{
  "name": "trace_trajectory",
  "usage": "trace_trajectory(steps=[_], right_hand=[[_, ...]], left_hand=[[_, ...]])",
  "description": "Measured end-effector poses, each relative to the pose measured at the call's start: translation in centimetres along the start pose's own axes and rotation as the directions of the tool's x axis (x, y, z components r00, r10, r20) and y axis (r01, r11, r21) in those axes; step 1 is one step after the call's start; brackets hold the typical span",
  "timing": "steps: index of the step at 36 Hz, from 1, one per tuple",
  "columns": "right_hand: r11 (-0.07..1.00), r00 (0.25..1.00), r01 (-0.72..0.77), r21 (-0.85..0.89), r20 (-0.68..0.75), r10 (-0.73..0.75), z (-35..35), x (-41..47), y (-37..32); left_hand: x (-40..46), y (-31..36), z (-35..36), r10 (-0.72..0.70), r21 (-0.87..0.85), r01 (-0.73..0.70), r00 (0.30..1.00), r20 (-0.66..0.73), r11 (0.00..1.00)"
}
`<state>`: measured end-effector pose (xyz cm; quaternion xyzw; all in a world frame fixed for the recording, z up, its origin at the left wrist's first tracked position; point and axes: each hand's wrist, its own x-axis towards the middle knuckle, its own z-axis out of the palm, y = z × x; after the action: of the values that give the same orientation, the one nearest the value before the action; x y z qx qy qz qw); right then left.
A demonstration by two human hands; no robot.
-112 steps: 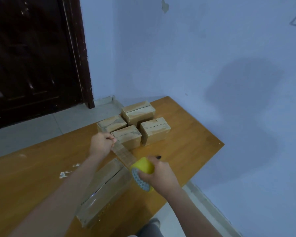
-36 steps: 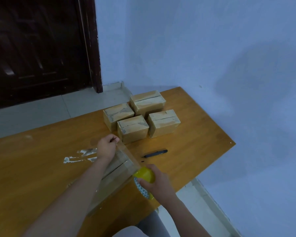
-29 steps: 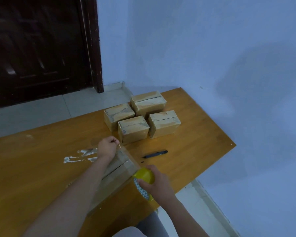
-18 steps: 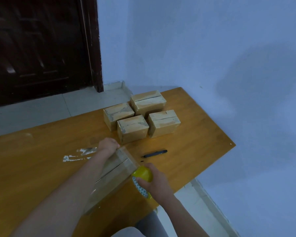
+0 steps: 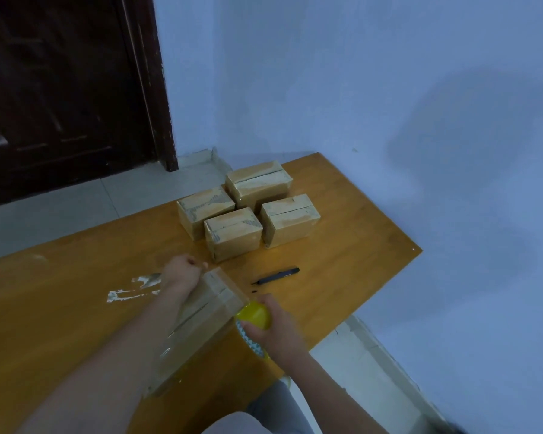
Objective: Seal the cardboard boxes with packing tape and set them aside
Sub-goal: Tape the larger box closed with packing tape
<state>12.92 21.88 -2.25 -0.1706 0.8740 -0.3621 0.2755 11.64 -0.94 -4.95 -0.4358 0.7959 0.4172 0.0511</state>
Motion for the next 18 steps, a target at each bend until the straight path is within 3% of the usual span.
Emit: trace_trajectory(steps=[2, 4, 7, 11, 18], right_hand=[[1.0, 1.0, 0.01, 0.013, -0.001, -0.01, 0.6, -0.1, 0.0], [0.999, 1.0, 0.024, 0.041, -0.015, -0.024, 1.4, -0.3, 0.0], [0.993, 0.998, 0.039, 0.112, -0.05, -0.033, 2.3, -0.4, -0.7], [0.981, 0.998, 0.042, 0.187, -0.048, -0.034, 2.9, 0.5, -1.9], [0.991, 0.998, 0.059, 0.121, -0.011, -0.058, 3.1, 2.4, -3.2]], left_hand=[[-0.6, 0.4, -0.1, 0.14, 0.007, -0.141, 0.976, -0.167, 0.99], [-1.3, 0.8, -0.4, 0.33, 0.014, -0.34, 0.901, -0.283, 0.94], [-1.2, 0.8, -0.6, 0.493, 0.086, -0.49, 0.827, -0.271, 0.868], [-2.0, 0.5, -0.2, 0.559, 0.275, -0.502, 0.806, -0.195, 0.82], [-3.4, -2.1, 1.7, 0.486, 0.437, -0.408, 0.871, -0.078, 0.802]])
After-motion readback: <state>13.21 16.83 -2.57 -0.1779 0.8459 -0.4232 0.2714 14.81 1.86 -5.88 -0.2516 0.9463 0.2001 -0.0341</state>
